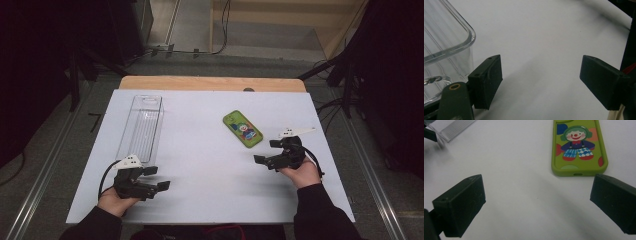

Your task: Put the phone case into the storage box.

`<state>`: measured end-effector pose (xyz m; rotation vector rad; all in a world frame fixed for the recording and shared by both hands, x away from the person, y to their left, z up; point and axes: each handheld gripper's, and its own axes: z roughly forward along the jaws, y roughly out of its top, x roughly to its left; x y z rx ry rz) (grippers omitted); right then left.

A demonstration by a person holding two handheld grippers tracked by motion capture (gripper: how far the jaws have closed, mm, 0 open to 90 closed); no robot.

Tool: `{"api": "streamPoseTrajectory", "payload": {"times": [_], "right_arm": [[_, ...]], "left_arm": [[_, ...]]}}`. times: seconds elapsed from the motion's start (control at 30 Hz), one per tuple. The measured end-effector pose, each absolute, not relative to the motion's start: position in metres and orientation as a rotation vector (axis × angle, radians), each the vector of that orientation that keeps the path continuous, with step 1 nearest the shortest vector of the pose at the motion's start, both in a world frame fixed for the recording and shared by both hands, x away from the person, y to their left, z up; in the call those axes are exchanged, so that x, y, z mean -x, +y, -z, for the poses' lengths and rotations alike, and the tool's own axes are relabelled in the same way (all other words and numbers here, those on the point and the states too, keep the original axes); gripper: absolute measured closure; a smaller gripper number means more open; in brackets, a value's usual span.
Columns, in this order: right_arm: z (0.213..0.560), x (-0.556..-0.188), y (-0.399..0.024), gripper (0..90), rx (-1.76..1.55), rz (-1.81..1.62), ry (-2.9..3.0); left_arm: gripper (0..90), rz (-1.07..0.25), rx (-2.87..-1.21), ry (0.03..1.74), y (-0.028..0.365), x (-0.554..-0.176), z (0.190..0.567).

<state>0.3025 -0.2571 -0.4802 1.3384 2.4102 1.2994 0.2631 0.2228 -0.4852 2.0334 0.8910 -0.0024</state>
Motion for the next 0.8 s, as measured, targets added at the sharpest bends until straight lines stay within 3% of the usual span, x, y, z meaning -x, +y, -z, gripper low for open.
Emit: {"api": "streamPoseTrajectory", "payload": {"times": [0.8], "right_arm": [[0.465,-0.335,-0.251,0.0,-1.340,-1.249,2.407]], "left_arm": [[19.1,0.002,-2.033,0.890,0.223,-0.263,0.485]]}}
